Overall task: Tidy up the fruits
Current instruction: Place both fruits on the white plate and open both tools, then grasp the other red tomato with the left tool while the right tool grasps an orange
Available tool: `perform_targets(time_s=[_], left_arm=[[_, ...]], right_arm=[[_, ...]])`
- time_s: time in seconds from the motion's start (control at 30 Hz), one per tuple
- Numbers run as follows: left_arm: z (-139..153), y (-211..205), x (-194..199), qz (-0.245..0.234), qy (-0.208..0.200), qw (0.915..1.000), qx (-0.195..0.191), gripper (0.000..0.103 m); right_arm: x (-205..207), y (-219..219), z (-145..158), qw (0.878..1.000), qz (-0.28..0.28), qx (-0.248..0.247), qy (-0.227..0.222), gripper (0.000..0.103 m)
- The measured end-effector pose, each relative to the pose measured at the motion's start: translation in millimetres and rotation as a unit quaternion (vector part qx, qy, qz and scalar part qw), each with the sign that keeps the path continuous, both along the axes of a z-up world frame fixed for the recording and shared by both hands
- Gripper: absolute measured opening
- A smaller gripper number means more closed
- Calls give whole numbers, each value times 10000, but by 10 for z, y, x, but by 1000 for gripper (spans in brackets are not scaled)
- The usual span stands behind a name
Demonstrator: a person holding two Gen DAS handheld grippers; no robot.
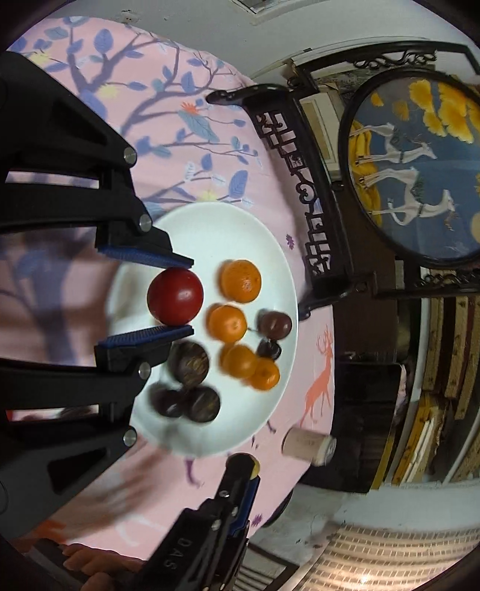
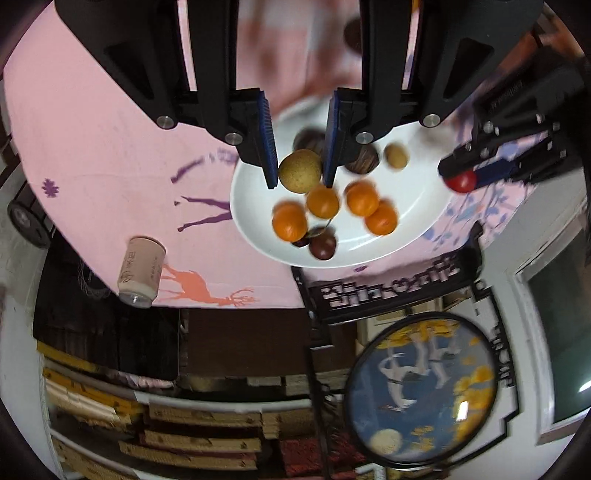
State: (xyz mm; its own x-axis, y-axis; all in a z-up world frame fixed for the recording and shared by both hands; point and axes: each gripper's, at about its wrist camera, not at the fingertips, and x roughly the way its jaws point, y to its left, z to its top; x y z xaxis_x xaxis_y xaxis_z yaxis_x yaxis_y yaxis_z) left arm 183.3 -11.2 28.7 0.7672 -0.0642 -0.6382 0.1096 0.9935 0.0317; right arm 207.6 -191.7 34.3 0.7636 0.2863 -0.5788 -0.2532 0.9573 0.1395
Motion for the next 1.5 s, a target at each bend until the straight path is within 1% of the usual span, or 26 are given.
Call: perform_targets(time_s=[0.03,0.07,0.1,0.13,0.17,0.2,0.23,0.27,0.3,0.37,0.4,0.5,0.63,0.73,0.8,0.9,0.97,1.03,1.1,1.33,1.43,1.47,1.5], left_arm=[[-32,17,79,65,16,10000,-14,35],[-58,45,126,138,15,9999,-46,52],[-68,74,130,182,-10,9998,-104,70],[-79,110,124,190,-44,9996,-197,73],[-89,136,119,140,-43,9995,-275,74],[-92,158,111,82,3,9994,-325,74],[-86,178,93,100,3,9993,-360,74],[-79,185,76,113,-5,9992,-383,80],[-69,196,36,132,-31,9991,-405,87],[-63,206,-49,207,-118,9992,-334,93],[-67,205,-102,237,-158,9992,-271,95],[-91,184,-237,221,-158,9994,-206,99],[-176,161,-430,206,-11,9997,-114,99],[-198,154,-618,182,4,9998,109,99],[-170,190,-764,292,-81,9993,228,101],[-130,295,-913,416,-141,9990,83,101],[-126,365,-984,492,-118,9987,-61,101],[-132,401,-1031,513,-64,9985,-181,101],[-142,420,-1074,511,-15,9984,-258,101],[-166,341,-1114,416,33,9990,-135,101],[-177,274,-1129,316,49,9995,-28,101],[-178,244,-1141,274,34,9996,32,101],[-179,230,-1147,246,26,9997,64,101]], right_arm=[[86,9,-22,9999,-4,75,94,25],[211,-45,-68,9993,-75,300,210,25],[241,-68,-97,9985,-127,458,257,27],[289,-121,-149,9968,-142,706,358,30],[330,-163,-202,9949,-38,865,523,36],[339,-168,-213,9945,13,888,556,39],[327,-187,-213,9947,-14,880,528,39],[292,-237,-197,9952,-128,862,449,39],[266,-249,-188,9951,-153,876,430,40],[181,-297,-166,9936,-111,1020,479,42],[146,-297,-170,9931,-110,1048,508,45],[-58,-265,-167,9940,-56,978,495,54],[-475,-95,-164,9984,228,456,255,55],[-832,-27,-172,9976,571,343,176,57],[-1119,23,-206,9959,852,250,146,57],[-1485,106,-338,9926,1199,-3,164,57],[-1616,141,-430,9909,1315,-124,269,57],[-1665,193,-492,9892,1393,-255,367,57],[-1638,204,-515,9886,1416,-239,446,57],[-1593,305,-621,9842,1572,-355,734,56],[-1526,335,-680,9820,1605,-298,953,47],[-1499,323,-689,9820,1587,-250,992,39],[-1474,297,-689,9822,1564,-157,1027,38]])
